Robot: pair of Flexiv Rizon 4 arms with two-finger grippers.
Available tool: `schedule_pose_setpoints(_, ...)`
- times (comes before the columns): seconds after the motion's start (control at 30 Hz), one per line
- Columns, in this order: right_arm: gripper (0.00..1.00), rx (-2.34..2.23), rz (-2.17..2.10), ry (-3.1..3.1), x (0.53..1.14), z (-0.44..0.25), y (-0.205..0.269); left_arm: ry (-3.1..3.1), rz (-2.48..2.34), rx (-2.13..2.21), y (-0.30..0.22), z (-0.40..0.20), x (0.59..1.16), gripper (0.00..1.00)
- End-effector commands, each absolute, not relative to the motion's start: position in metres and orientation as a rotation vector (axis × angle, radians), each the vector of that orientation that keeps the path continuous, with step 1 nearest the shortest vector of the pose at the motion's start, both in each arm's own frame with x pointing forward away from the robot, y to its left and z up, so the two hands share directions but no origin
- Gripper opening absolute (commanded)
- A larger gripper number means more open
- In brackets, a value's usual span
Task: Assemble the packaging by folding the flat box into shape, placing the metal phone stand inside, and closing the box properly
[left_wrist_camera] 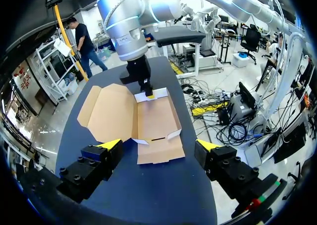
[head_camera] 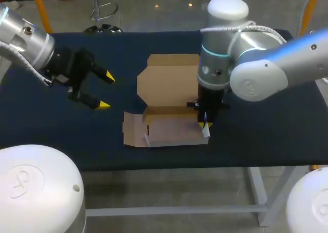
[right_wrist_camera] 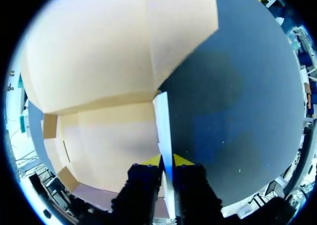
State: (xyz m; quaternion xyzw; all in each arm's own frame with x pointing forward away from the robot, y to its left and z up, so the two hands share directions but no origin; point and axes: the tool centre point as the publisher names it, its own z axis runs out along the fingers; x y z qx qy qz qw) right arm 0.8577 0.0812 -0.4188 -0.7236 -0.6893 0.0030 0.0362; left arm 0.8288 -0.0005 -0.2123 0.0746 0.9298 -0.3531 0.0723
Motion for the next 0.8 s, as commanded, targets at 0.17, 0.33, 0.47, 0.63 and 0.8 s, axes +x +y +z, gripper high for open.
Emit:
schedule_pose_setpoints(0.17,0.13,-2.253,-0.028,-2.138,0.8562,-0.4253,0.0802,2.798,-1.056,0.225,0.0001,-0.2113,0.8285,1.00)
schedule_pose_setpoints(0.33,0.05,-2.259,-0.008,-2.141,0.8573,-0.4273,0.0798,2.798,-1.056,0.225,0.0001,-0.2113,0.8285,1.00)
schedule_pose_setpoints(0.47,0.00,-2.260,0.017,-2.146,0.8579,-0.4289,0.0791,2.798,-1.056,0.225,0.0001,-0.2113,0.8285,1.00)
schedule_pose_setpoints(0.63,0.00,-2.251,0.071,-2.184,0.8587,-0.4287,0.0789,2.798,-1.056,0.225,0.0001,-0.2113,0.8285,1.00)
schedule_pose_setpoints(0.8,0.00,-2.231,0.151,-2.238,0.8606,-0.4255,0.0791,2.798,-1.056,0.225,0.0001,-0.2113,0.8285,1.00)
